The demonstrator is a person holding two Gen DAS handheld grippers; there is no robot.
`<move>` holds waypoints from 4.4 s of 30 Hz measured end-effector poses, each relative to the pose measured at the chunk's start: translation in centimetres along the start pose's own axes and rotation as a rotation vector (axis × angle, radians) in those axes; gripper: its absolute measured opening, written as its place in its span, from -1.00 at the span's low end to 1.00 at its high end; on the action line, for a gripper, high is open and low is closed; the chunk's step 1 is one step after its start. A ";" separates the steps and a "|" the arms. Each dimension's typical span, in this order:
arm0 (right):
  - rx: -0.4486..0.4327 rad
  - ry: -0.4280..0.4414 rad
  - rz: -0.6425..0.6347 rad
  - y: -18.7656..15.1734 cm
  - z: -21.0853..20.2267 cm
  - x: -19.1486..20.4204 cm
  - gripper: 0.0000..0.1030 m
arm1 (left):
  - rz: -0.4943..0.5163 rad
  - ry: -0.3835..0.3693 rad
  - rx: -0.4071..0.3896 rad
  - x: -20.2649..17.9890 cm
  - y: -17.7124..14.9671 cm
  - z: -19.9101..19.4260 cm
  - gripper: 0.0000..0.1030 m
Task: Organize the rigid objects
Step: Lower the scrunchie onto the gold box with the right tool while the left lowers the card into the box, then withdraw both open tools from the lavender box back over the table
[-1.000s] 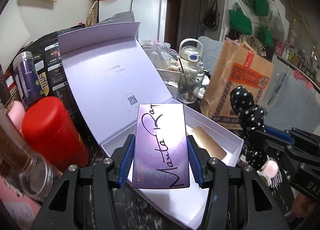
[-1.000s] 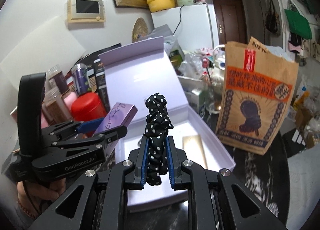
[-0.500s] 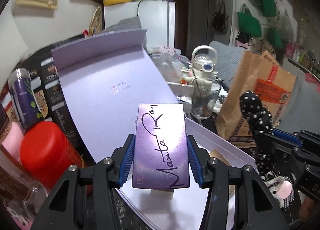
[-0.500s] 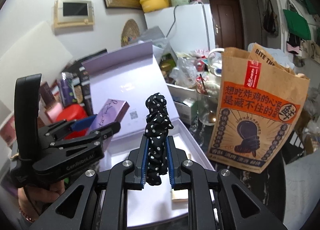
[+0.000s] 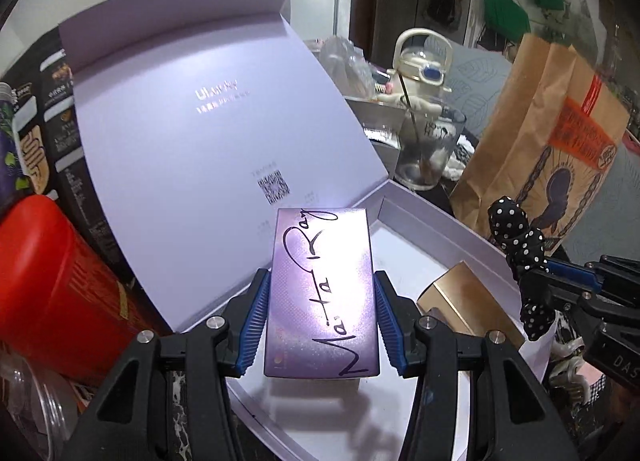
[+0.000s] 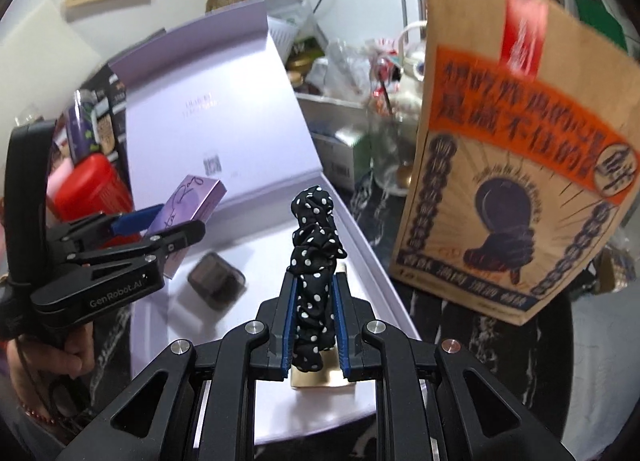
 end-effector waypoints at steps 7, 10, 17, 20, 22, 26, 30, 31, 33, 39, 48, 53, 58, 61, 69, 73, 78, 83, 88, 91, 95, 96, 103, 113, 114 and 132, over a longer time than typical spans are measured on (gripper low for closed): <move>0.082 0.004 -0.021 -0.9 1.9 0.3 -0.65 | -0.005 0.005 0.064 0.5 -0.6 2.0 -0.03; 0.108 -0.007 -0.030 -1.3 2.7 0.4 -0.65 | -0.002 0.005 0.079 0.5 -0.8 2.6 -0.03; 0.121 -0.018 -0.037 -1.5 3.2 0.5 -0.65 | 0.008 0.008 0.092 0.1 -0.9 2.8 -0.03; 0.130 -0.022 -0.041 -1.5 3.5 0.7 -0.63 | 0.010 0.009 0.098 0.0 -0.9 2.9 -0.03; 0.133 -0.027 -0.040 -1.5 3.6 0.7 -0.62 | 0.010 0.006 0.106 -0.1 -0.8 3.1 -0.03; 0.146 -0.038 -0.034 -1.6 3.9 0.5 -0.40 | 0.005 -0.013 0.129 -0.4 -0.8 3.6 -0.03; 0.143 -0.049 -0.025 -1.5 3.5 -0.1 -0.40 | -0.017 -0.026 0.155 -0.6 -1.2 3.9 -0.03; 0.140 -0.054 -0.025 -1.5 3.3 -0.3 -0.39 | -0.019 -0.027 0.157 -0.7 -1.3 3.9 -0.03; 0.137 -0.067 -0.026 -1.4 3.1 -0.5 -0.37 | -0.018 -0.030 0.155 -0.9 -1.5 3.8 -0.03; 0.129 -0.079 -0.032 -1.4 2.6 -0.3 -0.36 | -0.034 -0.067 0.147 -1.5 -1.8 3.3 -0.03; 0.093 -0.089 -0.073 -1.1 1.2 0.7 -0.36 | -0.033 -0.071 0.131 -1.6 -1.8 2.5 -0.03; 0.074 -0.078 -0.070 -0.9 0.3 0.9 -0.36 | -0.035 -0.052 0.125 -1.5 -1.5 1.8 -0.03; 0.061 -0.083 -0.060 -1.1 -1.0 0.9 -0.36 | -0.015 -0.021 0.089 -1.5 -1.1 0.0 0.44; 0.049 -0.079 -0.062 -1.0 -1.8 1.1 -0.36 | -0.019 -0.015 0.076 -1.4 -0.9 -0.9 0.50; 0.027 -0.079 -0.072 -1.3 -3.5 1.9 -0.28 | -0.012 -0.001 0.040 -1.3 -0.9 -3.3 0.51; 0.007 -0.088 -0.084 -1.5 -4.7 2.5 -0.28 | 0.001 -0.002 0.023 -1.6 -0.8 -4.4 0.52; -0.034 -0.125 -0.090 -1.4 -6.6 2.8 -0.28 | 0.025 0.019 -0.018 -1.9 -0.4 -6.4 0.52; -0.080 -0.134 -0.093 -1.4 -9.0 3.1 -0.17 | 0.044 0.028 -0.052 -2.4 -0.4 -8.6 0.52; -0.126 -0.153 -0.105 -1.8 -11.5 3.5 -0.17 | 0.052 0.030 -0.082 -3.1 -0.4 -10.4 0.52; -0.150 -0.155 -0.100 -2.3 -13.0 3.5 -0.09 | 0.051 0.022 -0.104 -3.5 -0.6 -11.6 0.58; -0.176 -0.159 -0.092 -3.2 -14.8 3.5 -0.08 | 0.046 0.013 -0.124 -4.1 -1.2 -13.0 0.81; -0.183 -0.155 -0.090 -3.5 -15.3 3.6 -0.08 | 0.045 0.008 -0.124 -4.2 -1.4 -13.2 0.81; -0.205 -0.162 -0.063 -6.1 -17.8 3.4 0.05 | 0.059 -0.002 -0.130 -5.2 -3.3 -15.3 0.90; -0.193 -0.197 0.011 -10.2 -19.8 2.7 0.17 | 0.100 -0.025 -0.130 -6.7 -6.2 -17.2 0.94; -0.194 -0.198 0.021 -10.5 -20.0 2.6 0.18 | 0.107 -0.025 -0.131 -6.9 -6.4 -17.4 0.94; -0.188 -0.228 0.104 -17.0 -22.0 0.8 0.22 | 0.189 -0.114 -0.106 -10.8 -10.6 -17.7 0.94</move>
Point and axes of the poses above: each gripper's, at about its wrist camera, not at the fingertips, and z roughly the way its jaws point, x to its left, y to its top, the point moved 3 cm from there along z, roughly the way its jaws point, and after that the axes turned 1 degree about y, right-handed, at the moved point
